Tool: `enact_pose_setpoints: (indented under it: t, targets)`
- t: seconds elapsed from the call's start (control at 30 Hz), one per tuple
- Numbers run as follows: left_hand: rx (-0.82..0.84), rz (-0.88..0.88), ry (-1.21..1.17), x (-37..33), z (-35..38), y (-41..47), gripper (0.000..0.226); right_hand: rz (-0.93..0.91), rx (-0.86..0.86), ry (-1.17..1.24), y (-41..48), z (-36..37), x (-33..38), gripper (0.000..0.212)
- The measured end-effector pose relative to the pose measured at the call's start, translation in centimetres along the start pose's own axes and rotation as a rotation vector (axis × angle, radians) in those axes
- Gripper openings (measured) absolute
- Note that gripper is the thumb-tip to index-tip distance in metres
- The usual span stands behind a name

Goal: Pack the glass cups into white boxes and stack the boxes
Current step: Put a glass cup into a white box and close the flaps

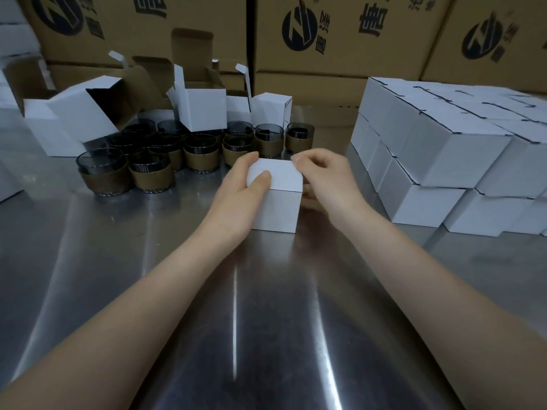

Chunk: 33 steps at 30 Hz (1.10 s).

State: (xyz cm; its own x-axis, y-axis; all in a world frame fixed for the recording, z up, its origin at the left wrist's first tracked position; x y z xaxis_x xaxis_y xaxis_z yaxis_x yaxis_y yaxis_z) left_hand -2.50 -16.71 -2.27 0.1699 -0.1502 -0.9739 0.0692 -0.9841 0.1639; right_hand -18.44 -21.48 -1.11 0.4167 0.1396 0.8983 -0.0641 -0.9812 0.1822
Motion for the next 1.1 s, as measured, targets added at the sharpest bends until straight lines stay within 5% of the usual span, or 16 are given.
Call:
enact_pose_setpoints:
  t: [0.1, 0.33, 0.5, 0.63, 0.83, 1.1]
  targets:
    - [-0.037, 0.023, -0.007, 0.2, -0.2, -0.2, 0.054, -0.319, -0.139, -0.191, -1.6, -1.1, 3.7, 0.019]
    - [-0.172, 0.12, -0.026, 0.0, -1.2, -0.8, 0.029, -0.672, 0.087, -0.777, -5.4, 2.7, 7.7, 0.051]
    - [-0.22, 0.107, 0.003, 0.1, -1.8, -0.9, 0.028, -0.652, 0.067, -1.099, -4.3, 2.9, 6.5, 0.043]
    - [-0.162, 0.219, 0.19, -1.5, -0.9, -1.9, 0.02, -0.574, -0.04, -1.11, -2.0, 1.0, 5.8, 0.03]
    - [0.103, 0.351, 0.537, -3.9, 2.9, -4.6, 0.014, -0.397, -0.197, -1.22, 2.4, -2.4, 3.4, 0.018]
    - [0.444, 0.539, 0.684, -4.9, 7.9, -8.8, 0.017, -0.319, -0.268, -1.318, 7.7, -3.7, 2.3, 0.025]
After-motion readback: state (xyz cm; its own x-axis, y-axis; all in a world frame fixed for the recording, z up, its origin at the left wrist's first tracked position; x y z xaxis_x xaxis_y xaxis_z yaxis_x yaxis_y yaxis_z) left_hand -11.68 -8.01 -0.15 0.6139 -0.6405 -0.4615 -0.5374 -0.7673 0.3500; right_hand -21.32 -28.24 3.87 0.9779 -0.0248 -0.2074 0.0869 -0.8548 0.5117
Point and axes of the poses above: each hand's wrist, its own y-axis towards the middle knuckle, its own z-axis out of the palm, x = y × z, the point moved 9 cm from there along y, towards the middle knuckle, and after that the axes turned 10 degrees about -y, right-handed, at the moved point
